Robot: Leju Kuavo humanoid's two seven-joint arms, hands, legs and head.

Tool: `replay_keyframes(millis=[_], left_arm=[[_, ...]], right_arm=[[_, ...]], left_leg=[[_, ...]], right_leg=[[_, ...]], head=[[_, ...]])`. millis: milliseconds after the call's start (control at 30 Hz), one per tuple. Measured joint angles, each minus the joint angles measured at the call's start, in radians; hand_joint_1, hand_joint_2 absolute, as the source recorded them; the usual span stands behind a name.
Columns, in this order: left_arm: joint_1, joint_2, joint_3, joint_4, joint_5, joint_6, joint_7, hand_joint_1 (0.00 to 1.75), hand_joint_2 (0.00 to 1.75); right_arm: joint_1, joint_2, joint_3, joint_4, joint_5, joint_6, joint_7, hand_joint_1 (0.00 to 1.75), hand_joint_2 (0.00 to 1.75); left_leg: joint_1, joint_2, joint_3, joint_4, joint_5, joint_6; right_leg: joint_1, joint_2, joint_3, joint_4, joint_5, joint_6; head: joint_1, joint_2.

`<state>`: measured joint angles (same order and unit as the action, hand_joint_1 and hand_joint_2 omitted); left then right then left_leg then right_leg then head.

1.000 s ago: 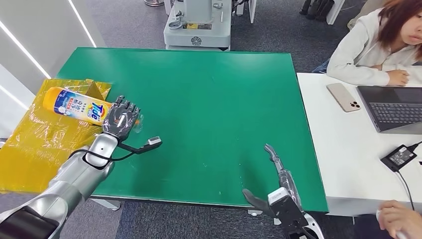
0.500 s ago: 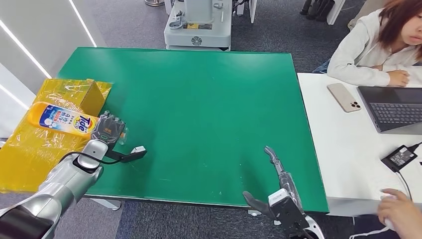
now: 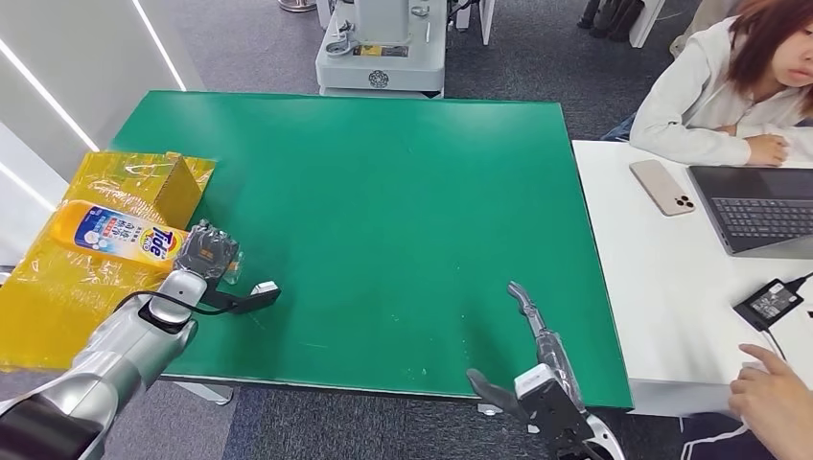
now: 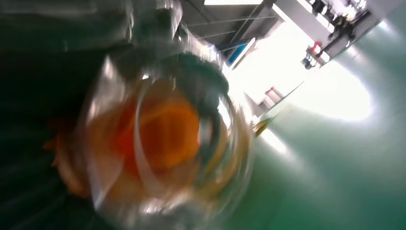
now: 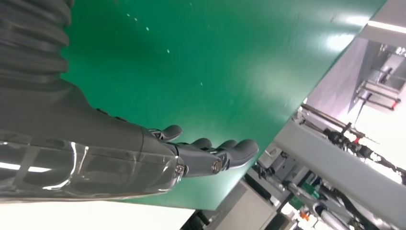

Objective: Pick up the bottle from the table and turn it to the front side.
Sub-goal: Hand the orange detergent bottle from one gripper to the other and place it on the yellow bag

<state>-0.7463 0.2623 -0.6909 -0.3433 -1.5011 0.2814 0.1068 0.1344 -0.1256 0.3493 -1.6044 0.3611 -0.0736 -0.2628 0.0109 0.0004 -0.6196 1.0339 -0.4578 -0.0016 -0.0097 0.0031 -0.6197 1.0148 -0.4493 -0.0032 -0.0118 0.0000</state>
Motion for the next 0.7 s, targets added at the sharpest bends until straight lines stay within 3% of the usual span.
replay_keyframes(millis=[133,267,367,500,700], left_arm=[[0.003,0.018,0.004,0.004,0.011,-0.013,-0.056,1.75,1.75],[0.018,0.041,0.024,0.007,0.049,0.087,-0.167,0.0,1.75],[0.029,0.047,0.056,0.008,0.115,0.158,-0.259,0.0,1.75],[0.027,0.012,0.15,0.008,0.299,0.145,-0.391,0.0,1.75],[0.02,-0.038,0.271,0.008,0.349,0.131,-0.434,0.0,1.75]], right_arm=[[0.0,0.0,-0.003,0.003,-0.001,0.015,-0.009,0.0,1.75],[0.001,-0.038,-0.003,0.02,-0.064,0.017,-0.058,0.0,1.75],[0.0,-0.076,-0.002,0.029,-0.097,0.012,-0.07,0.0,1.75],[-0.008,-0.082,-0.001,0.025,-0.059,0.007,-0.007,0.0,1.75],[-0.021,-0.065,0.006,0.016,-0.034,0.006,0.024,0.0,1.75]], left_leg=[[0.0,0.0,0.0,0.0,0.0,0.0],[0.0,0.0,0.0,0.0,0.0,0.0],[0.0,0.0,0.0,0.0,0.0,0.0],[0.0,-0.001,0.0,0.0,0.0,0.0],[0.0,0.0,0.001,0.0,0.0,0.0]], right_leg=[[0.0,0.0,0.0,0.0,0.0,0.0],[0.0,0.0,0.0,0.0,0.0,0.0],[0.0,-0.001,0.0,0.0,0.0,0.0],[0.0,-0.002,0.0,-0.001,0.0,0.0],[0.0,0.0,0.0,0.0,0.0,-0.001]], head=[[0.0,0.0],[0.0,0.0],[0.0,0.0],[0.0,0.0],[0.0,0.0]])
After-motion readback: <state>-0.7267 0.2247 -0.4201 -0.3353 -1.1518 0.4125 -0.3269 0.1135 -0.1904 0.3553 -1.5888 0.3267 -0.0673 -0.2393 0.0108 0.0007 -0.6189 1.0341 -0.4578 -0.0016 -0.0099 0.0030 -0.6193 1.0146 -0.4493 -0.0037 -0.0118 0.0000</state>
